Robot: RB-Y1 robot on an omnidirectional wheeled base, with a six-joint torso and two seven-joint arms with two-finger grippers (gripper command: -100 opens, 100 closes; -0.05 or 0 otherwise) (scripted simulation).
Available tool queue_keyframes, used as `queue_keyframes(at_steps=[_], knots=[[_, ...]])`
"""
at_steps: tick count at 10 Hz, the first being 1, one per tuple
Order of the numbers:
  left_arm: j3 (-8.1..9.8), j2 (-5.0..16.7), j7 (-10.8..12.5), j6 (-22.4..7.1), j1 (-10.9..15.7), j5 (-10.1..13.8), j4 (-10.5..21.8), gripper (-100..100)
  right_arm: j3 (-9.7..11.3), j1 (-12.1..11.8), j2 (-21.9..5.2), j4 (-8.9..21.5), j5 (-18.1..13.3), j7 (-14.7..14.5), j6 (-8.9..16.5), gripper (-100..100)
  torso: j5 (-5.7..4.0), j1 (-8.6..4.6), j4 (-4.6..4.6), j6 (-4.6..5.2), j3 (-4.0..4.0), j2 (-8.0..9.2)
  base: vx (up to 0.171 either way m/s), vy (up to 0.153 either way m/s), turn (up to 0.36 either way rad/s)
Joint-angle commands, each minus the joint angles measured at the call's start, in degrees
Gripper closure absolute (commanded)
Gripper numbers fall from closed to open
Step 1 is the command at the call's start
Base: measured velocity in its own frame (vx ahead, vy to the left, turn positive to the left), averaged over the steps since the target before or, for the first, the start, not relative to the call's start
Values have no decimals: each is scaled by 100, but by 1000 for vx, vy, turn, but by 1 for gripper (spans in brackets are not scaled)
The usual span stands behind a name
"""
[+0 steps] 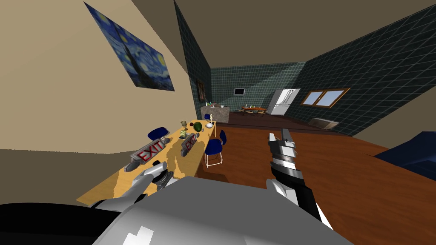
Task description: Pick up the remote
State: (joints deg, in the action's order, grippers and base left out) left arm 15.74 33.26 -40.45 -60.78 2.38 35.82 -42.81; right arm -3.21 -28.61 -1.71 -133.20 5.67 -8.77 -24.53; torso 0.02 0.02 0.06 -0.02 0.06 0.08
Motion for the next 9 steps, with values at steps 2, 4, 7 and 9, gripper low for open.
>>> queue_keyframes(at_steps=[2, 4, 7, 9], knots=[[1, 0, 1, 0, 3, 1, -1, 100, 0, 0, 0, 0, 0, 0, 0, 0, 0, -1, -2, -1, -1, -1, 0, 0, 0], [1, 0, 0, 1, 3, 1, -2, 100, 0, 0, 0, 0, 0, 0, 0, 0, -1, -2, -2, -1, -2, -3, 0, 0, 0], [80, 184, -62, -258, -28, 96, -194, 100, 0, 0, 0, 0, 0, 0, 0, 0, -7, -17, 0, -3, -1, -2, 0, -38, 22], [60, 129, 3, -239, -76, 59, -276, 0, 0, 0, 0, 0, 0, 0, 0, 0, -6, -20, -2, -2, -1, -1, 0, -18, 5]])
